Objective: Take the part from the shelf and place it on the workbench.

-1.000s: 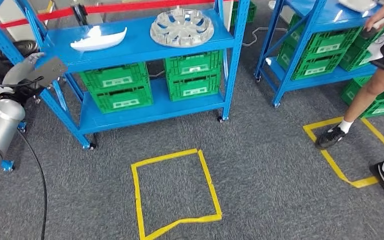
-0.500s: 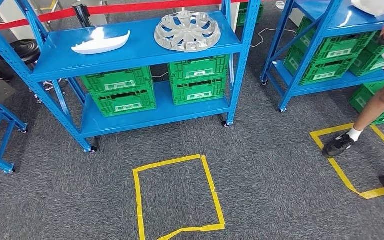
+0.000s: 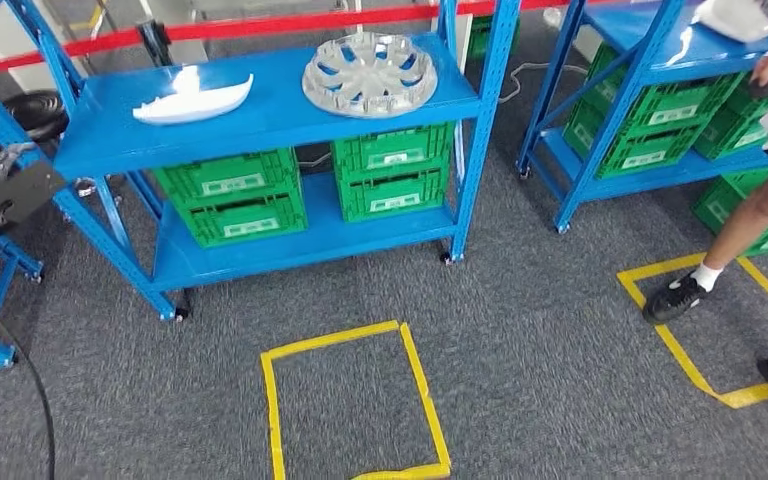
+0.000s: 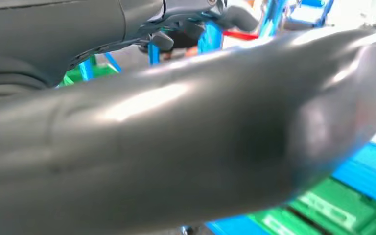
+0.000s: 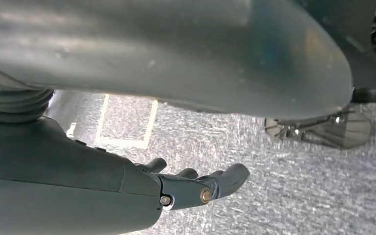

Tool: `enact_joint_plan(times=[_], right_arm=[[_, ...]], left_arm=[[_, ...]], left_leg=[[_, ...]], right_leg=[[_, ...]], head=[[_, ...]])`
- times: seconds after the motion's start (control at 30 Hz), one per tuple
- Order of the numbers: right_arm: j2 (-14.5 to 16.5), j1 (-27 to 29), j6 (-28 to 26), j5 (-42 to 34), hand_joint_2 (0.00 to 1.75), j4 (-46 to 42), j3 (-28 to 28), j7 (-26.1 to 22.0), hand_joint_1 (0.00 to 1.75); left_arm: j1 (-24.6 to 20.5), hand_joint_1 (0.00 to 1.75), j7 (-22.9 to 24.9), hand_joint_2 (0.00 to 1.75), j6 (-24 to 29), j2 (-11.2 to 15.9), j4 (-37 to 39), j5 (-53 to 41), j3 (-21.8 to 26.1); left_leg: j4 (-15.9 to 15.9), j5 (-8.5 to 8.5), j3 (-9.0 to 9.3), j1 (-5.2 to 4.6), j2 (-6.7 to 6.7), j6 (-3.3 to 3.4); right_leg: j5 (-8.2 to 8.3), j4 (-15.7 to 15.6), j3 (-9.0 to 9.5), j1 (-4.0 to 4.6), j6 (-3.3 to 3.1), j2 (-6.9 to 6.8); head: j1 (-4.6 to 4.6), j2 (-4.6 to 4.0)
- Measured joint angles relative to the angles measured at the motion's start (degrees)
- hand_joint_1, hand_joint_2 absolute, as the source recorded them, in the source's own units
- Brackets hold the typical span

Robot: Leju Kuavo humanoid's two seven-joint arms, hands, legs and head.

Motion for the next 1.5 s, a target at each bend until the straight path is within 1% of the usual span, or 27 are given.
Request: enact_joint_plan(times=[0.1, 0.13, 0.23, 0.27, 0.3, 0.33, 0.4, 0.43, 0.5, 0.57, 0.63, 0.73, 0.77, 0.8, 0.83, 0.9, 0.97, 1.0, 1.1, 1.17, 1.23, 1.27, 1.3, 1.33, 1.37, 1.43, 1.5], right_arm=[[-0.04, -0.05, -0.1, -0.05, 0.0, 0.0, -0.02, -0.48, 0.0], [-0.05, -0.08, -0.16, -0.11, 0.0, 0.0, -0.02, -0.58, 0.0], [-0.07, -0.07, -0.33, -0.34, 0.0, 0.0, -0.07, -0.77, 0.0], [-0.07, 0.0, -0.37, -0.4, 0.0, 0.0, -0.1, -0.78, 0.0], [-0.07, 0.08, -0.4, -0.44, 0.0, 0.0, -0.15, -0.78, 0.0], [-0.07, 0.16, -0.43, -0.46, 0.0, 0.0, -0.18, -0.77, 0.0], [-0.08, 0.25, -0.48, -0.48, 0.0, 0.0, -0.23, -0.77, 0.0], [-0.1, 0.24, -0.5, -0.49, 0.0, 0.0, -0.26, -0.75, 0.0], [-0.13, 0.22, -0.57, -0.55, 0.0, 0.0, -0.31, -0.59, 0.0], [-0.13, 0.31, -0.75, -0.69, 0.0, 0.0, -0.36, -0.22, 0.0], [-0.13, 0.4, -0.94, -0.83, 0.0, 0.0, -0.38, 0.14, 0.0], [-0.09, 0.32, -0.95, -0.91, 0.0, 0.0, -0.41, 0.49, 0.0], [-0.07, 0.37, -0.9, -0.91, 0.0, 0.0, -0.42, 0.55, 0.0], [-0.07, 0.46, -0.8, -0.91, 0.0, 0.0, -0.42, 0.55, 0.0], [-0.07, 0.54, -0.7, -0.89, 0.0, 0.0, -0.42, 0.54, 0.0], [-0.07, 0.64, -0.51, -0.79, 0.0, 0.01, -0.42, 0.43, 0.0], [-0.08, 0.58, -0.42, -0.59, 0.0, 0.02, -0.43, 0.33, 0.0], [-0.09, 0.54, -0.4, -0.5, 0.0, 0.03, -0.43, 0.32, 0.0], [-0.11, 0.53, -0.39, -0.38, 0.0, 0.02, -0.44, 0.32, 0.0], [-0.12, 0.45, -0.42, -0.34, 0.0, 0.02, -0.44, 0.31, 0.0], [-0.11, 0.36, -0.46, -0.33, 0.0, 0.02, -0.44, 0.27, 0.0], [-0.11, 0.38, -0.48, -0.32, 0.0, 0.02, -0.44, 0.25, 0.0], [-0.11, 0.43, -0.51, -0.31, 0.0, 0.02, -0.45, 0.24, 0.0], [-0.11, 0.49, -0.54, -0.31, 0.0, 0.02, -0.45, 0.24, 0.0], [-0.11, 0.55, -0.58, -0.3, 0.0, 0.02, -0.46, 0.22, 0.0], [-0.12, 0.68, -0.74, -0.28, 0.0, 0.04, -0.47, 0.13, 0.0], [-0.11, 0.71, -0.87, -0.27, 0.0, 0.07, -0.5, 0.04, 0.0]], left_arm=[[0.35, 0.0, -1.46, 0.0, -0.62, -1.36, -1.14, 0.25, -0.01], [0.3, 0.0, -1.77, 0.0, -0.68, -1.84, -1.53, 0.26, -0.01], [0.34, 0.0, -2.45, 0.0, -1.0, -3.23, -2.31, 0.26, -0.04], [0.44, 0.0, -2.61, 0.0, -1.1, -3.66, -2.46, 0.26, -0.06], [0.54, 0.0, -2.71, 0.0, -1.12, -4.02, -2.63, 0.26, -0.08], [0.58, 0.0, -2.75, 0.0, -1.13, -4.32, -2.81, 0.26, -0.09], [0.56, 0.0, -2.78, 0.0, -1.13, -4.73, -3.2, 0.27, -0.1], [0.49, 0.0, -2.79, 0.0, -1.13, -4.9, -3.33, 0.28, -0.1], [0.47, 0.0, -2.81, 0.0, -1.14, -5.16, -3.58, 0.26, -0.12], [0.58, 0.0, -2.63, 0.0, -1.12, -5.34, -3.79, 0.02, -0.17], [0.53, 0.0, -2.24, 0.0, -1.02, -5.42, -3.85, -0.44, -0.23], [0.73, 0.0, -1.6, 0.0, -0.83, -5.44, -3.72, -0.77, -0.32], [1.02, 0.0, -1.36, 0.0, -0.79, -5.44, -3.6, -0.87, -0.36], [1.3, 0.0, -1.15, 0.0, -0.76, -5.44, -3.45, -1.02, -0.42], [1.49, 0.0, -0.96, 0.0, -0.74, -5.42, -3.33, -1.16, -0.47], [1.6, 0.0, -0.73, 0.0, -0.63, -5.3, -3.09, -1.39, -0.62], [1.66, 0.0, -0.6, 0.0, -0.5, -5.04, -2.81, -1.57, -0.9], [1.74, 0.0, -0.53, 0.0, -0.46, -4.91, -2.71, -1.68, -1.05], [1.89, 0.0, -0.37, 0.0, -0.44, -4.67, -2.74, -1.92, -1.37], [1.81, 0.0, -0.26, 0.0, -0.44, -4.65, -2.82, -2.11, -1.57], [1.82, 0.0, -0.06, 0.0, -0.45, -4.66, -2.82, -2.36, -1.78], [1.9, 0.0, 0.05, 0.0, -0.45, -4.71, -2.81, -2.47, -1.9], [1.99, 0.0, 0.16, 0.0, -0.45, -4.75, -2.8, -2.55, -2.03], [2.06, 0.0, 0.26, 0.0, -0.45, -4.79, -2.8, -2.6, -2.19], [2.09, 0.0, 0.34, 0.0, -0.45, -4.83, -2.8, -2.66, -2.34], [2.09, 0.0, 0.43, 0.0, -0.44, -4.83, -2.78, -2.74, -2.71], [2.07, 0.0, 0.51, 0.0, -0.43, -4.88, -2.74, -2.85, -2.96]], left_leg=[[-0.23, -0.45, 0.38, 0.1, -0.19, 1.39], [-0.32, -0.62, 0.67, 0.18, -0.23, 1.78], [-0.38, -1.35, 1.28, 0.03, -0.22, 2.54], [-0.35, -1.62, 1.54, -0.07, -0.23, 2.64], [-0.31, -1.92, 1.87, -0.14, -0.25, 2.65], [-0.28, -2.24, 2.29, -0.2, -0.27, 2.59], [-0.22, -2.94, 3.18, -0.29, -0.26, 2.3], [-0.22, -3.24, 3.45, -0.35, -0.26, 2.05], [-0.13, -3.54, 3.73, -0.46, -0.26, 1.32], [0.3, -3.54, 4.0, -0.47, -0.24, 0.56], [2.69, -4.19, 3.23, -0.38, -0.16, -0.01], [12.21, -7.92, -2.47, -0.21, -0.11, -0.68], [14.59, -8.85, -4.34, -0.15, -0.1, -0.8], [15.13, -8.77, -5.38, -0.11, -0.09, -0.86], [13.66, -7.49, -5.42, -0.07, -0.08, -0.88], [6.34, -2.36, -3.41, -0.04, 0.09, -0.75], [0.6, 0.5, -1.51, -0.31, 0.34, -0.09], [-0.54, 0.79, -1.15, -0.47, 0.38, 0.4], [-0.7, 0.2, -0.12, -0.42, 0.06, 1.83], [-0.74, -0.45, 0.92, -0.26, -0.09, 2.48], [-0.74, -1.34, 1.79, -0.3, -0.13, 2.8], [-0.74, -1.85, 2.31, -0.32, -0.18, 2.82], [-0.74, -2.4, 2.94, -0.33, -0.24, 2.78], [-0.73, -3.01, 3.71, -0.33, -0.31, 2.68], [-0.73, -3.67, 4.58, -0.33, -0.34, 2.54], [-0.71, -4.96, 6.08, -0.37, -0.3, 2.19], [-0.81, -5.86, 6.91, -0.48, -0.31, 1.61]], right_leg=[[0.09, 2.22, -1.01, -0.06, 0.7, -0.12], [-0.48, 4.64, -2.45, -0.1, 0.91, -0.14], [-4.31, 15.3, -9.55, -0.13, 1.38, -0.14], [-4.74, 17.34, -11.4, -0.12, 1.38, -0.13], [-3.9, 17.27, -12.2, -0.1, 1.28, -0.13], [-1.93, 15.05, -11.87, -0.06, 1.09, -0.14], [3.14, 6.78, -8.95, 0.15, 0.43, -0.16], [4.13, 3.45, -7.67, 0.33, 0.16, -0.16], [4.11, 0.46, -6.38, 0.58, -0.29, -0.16], [4.24, -0.03, -5.43, 0.45, -0.88, -0.15], [4.32, -0.28, -4.29, 0.22, -1.56, -0.13], [3.32, -0.33, -3.07, 0.11, -1.96, -0.05], [2.87, -0.32, -2.6, 0.11, -1.97, -0.02], [2.4, -0.31, -2.06, 0.1, -1.93, 0.02], [1.92, -0.3, -1.44, 0.1, -1.86, 0.04], [0.85, -0.28, -0.2, 0.09, -1.58, 0.02], [-0.13, -0.33, 0.59, 0.16, -0.97, 0.05], [-0.39, -0.3, 0.83, 0.21, -0.59, 0.03], [-0.55, 1.02, 0.97, 0.3, 0.23, -0.05], [-1.13, 5.98, -1.86, 0.2, 0.7, -0.09], [-3.4, 13.19, -6.94, 0.12, 1.11, -0.12], [-4.74, 15.73, -9.27, 0.11, 1.23, -0.12], [-5.4, 16.57, -10.83, 0.12, 1.26, -0.12], [-4.88, 15.49, -11.45, 0.12, 1.21, -0.12], [-2.96, 12.59, -11.16, 0.13, 1.07, -0.13], [3.15, 5.02, -9.38, 0.23, 0.56, -0.15], [6.55, 0.92, -8.2, 0.47, -0.03, -0.14]], head=[[0.08, 0.0], [0.12, 0.0], [0.21, 0.0], [0.2, 0.0], [0.21, 0.0], [0.21, 0.0], [0.2, 0.0], [0.19, 0.0], [0.16, 0.0], [0.17, 0.0], [-0.04, 0.0], [-0.3, 0.0], [-0.28, 0.0], [-0.28, 0.0], [-0.3, 0.0], [-0.29, 0.0], [-0.29, 0.0], [-0.3, 0.0], [-0.25, 0.0], [-0.14, 0.0], [-0.05, 0.0], [-0.06, 0.0], [-0.04, 0.0], [-0.04, 0.0], [-0.04, 0.0], [-0.04, 0.0], [-0.03, 0.0]])
